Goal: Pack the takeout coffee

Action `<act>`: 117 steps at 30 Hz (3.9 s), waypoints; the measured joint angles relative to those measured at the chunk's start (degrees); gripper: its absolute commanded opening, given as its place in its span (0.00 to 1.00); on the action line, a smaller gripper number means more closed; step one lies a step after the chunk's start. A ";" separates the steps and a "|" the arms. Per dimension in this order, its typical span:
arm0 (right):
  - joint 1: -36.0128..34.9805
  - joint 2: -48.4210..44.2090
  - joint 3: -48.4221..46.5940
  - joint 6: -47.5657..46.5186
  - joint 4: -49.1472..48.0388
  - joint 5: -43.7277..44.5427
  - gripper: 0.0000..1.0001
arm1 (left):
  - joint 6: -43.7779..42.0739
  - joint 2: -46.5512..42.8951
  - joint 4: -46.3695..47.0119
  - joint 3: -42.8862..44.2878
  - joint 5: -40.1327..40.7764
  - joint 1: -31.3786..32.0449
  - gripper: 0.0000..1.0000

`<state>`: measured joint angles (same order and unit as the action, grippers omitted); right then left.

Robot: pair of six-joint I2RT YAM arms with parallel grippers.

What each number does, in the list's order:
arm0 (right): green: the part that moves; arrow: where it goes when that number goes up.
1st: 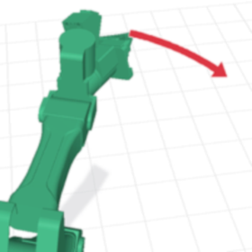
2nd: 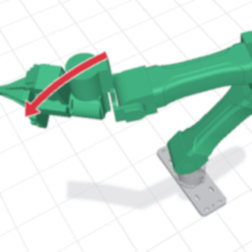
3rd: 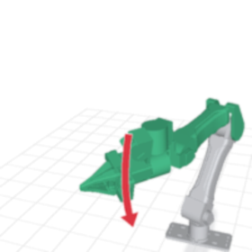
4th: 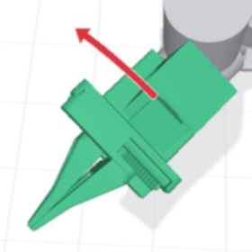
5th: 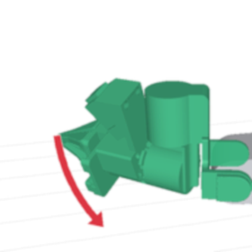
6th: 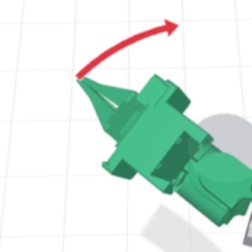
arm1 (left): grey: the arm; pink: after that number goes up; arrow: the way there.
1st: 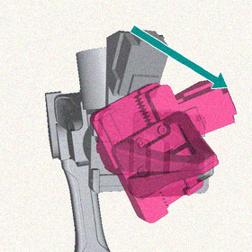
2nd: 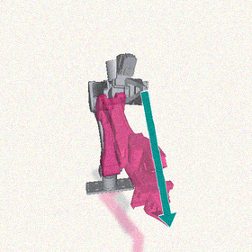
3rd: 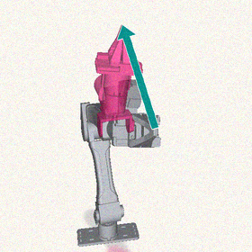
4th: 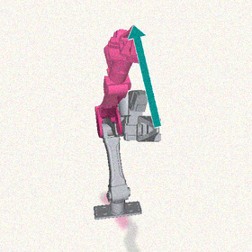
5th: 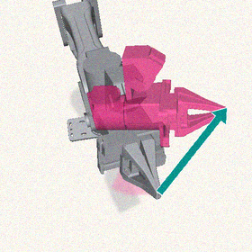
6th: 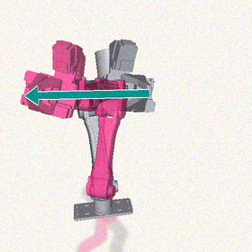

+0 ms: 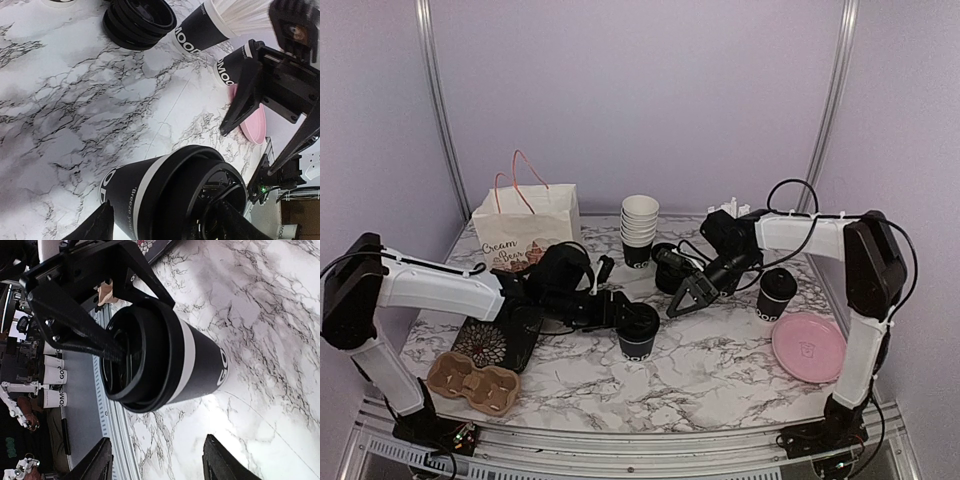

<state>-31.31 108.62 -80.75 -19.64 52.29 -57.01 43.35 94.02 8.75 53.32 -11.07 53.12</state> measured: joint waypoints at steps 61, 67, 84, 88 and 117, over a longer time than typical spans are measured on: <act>-5.66 10.97 -6.21 18.45 -3.96 -5.25 0.38 | 0.83 6.49 8.41 2.08 -10.16 -6.95 0.60; -8.68 5.73 -5.64 13.90 -4.46 7.50 0.53 | -0.35 5.68 5.35 2.56 -8.37 -6.21 0.60; -5.07 -0.59 -2.75 8.59 -4.00 6.80 0.71 | -7.41 6.84 5.49 3.30 -14.51 -5.86 0.54; -0.81 -2.19 -1.62 8.46 -4.22 4.46 0.65 | -11.54 8.94 5.79 5.18 -18.51 -5.88 0.54; -5.05 -0.59 8.46 10.51 -7.02 -8.17 0.38 | -24.35 12.92 2.45 9.51 -30.82 -6.03 0.51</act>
<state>-36.36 108.03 -72.29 -9.13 45.28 -65.19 19.00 106.94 11.20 62.83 -41.89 47.09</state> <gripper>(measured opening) 0.422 0.518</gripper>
